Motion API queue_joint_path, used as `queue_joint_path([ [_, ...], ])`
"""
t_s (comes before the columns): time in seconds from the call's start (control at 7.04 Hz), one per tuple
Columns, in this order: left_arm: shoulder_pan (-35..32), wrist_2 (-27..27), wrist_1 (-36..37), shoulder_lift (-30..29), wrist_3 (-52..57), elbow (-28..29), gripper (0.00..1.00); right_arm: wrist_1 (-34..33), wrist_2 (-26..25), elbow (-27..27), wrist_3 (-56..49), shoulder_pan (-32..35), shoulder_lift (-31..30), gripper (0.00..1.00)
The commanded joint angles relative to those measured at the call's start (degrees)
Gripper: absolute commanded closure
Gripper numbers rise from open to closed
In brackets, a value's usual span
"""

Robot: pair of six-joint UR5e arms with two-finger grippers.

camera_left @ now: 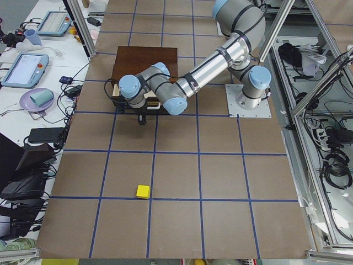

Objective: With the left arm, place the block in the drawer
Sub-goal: 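Hook the white handle and pull the drawer outward with the left gripper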

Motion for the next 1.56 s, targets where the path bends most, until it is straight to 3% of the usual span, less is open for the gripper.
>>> queue_joint_path([
  [0.0,0.1,0.4,0.0,0.0,0.6,0.2,0.11,0.0,0.0,0.0,0.0,0.0,0.0,0.00],
  [1.42,0.2,5.7,1.1,-0.4,5.3,2.1,0.11,0.0,0.0,0.0,0.0,0.0,0.0,0.00],
])
